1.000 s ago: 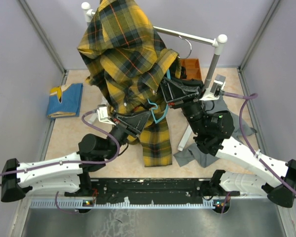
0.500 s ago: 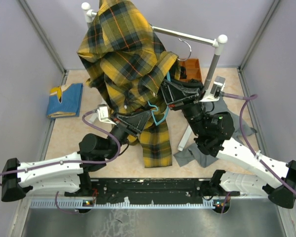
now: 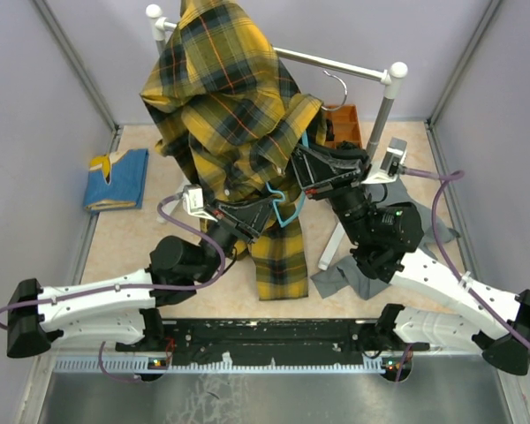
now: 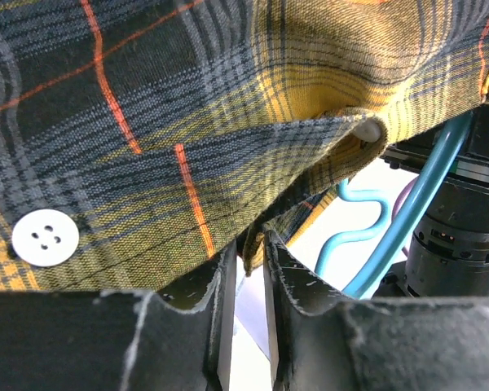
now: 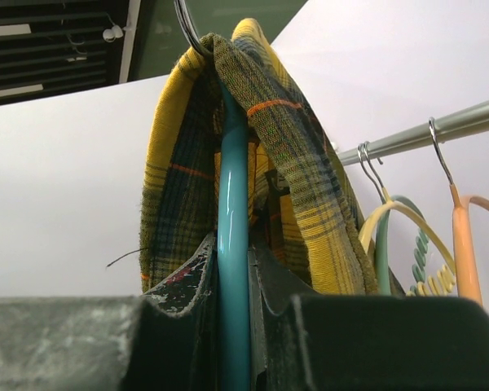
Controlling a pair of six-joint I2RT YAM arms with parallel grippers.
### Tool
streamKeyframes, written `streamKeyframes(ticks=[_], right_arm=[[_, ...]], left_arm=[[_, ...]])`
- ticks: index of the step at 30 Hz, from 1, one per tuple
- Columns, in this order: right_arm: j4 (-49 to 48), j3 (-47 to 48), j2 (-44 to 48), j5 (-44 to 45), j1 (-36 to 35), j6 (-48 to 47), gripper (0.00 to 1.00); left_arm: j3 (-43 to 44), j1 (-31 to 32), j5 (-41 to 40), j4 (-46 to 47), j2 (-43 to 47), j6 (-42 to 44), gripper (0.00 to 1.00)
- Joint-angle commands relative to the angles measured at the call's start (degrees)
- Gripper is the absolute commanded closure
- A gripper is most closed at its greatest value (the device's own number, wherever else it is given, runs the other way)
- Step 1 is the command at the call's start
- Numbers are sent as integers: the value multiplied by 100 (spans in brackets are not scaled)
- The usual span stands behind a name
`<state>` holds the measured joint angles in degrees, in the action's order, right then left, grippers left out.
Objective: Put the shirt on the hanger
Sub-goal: Hang the shirt on the hanger.
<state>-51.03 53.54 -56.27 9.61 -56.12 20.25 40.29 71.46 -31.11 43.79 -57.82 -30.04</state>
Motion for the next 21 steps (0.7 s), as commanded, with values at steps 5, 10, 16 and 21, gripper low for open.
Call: streamKeyframes(ticks=[5,10,16,21], right_arm=[[-917,72,334,97,-39,140,100],[-935,86,347,191,-47,49,100],[-1009,156,343,479,-40,-213,100],[-1176,153,256,700,-44,-370,100]], left_arm=[[428,-114,7,-185,-60,114,100],[470,-137,120,-558,-4,237,100],[387,-133,443,-1515,78,97,100],[48,-125,892,-1782,140,-245,100]])
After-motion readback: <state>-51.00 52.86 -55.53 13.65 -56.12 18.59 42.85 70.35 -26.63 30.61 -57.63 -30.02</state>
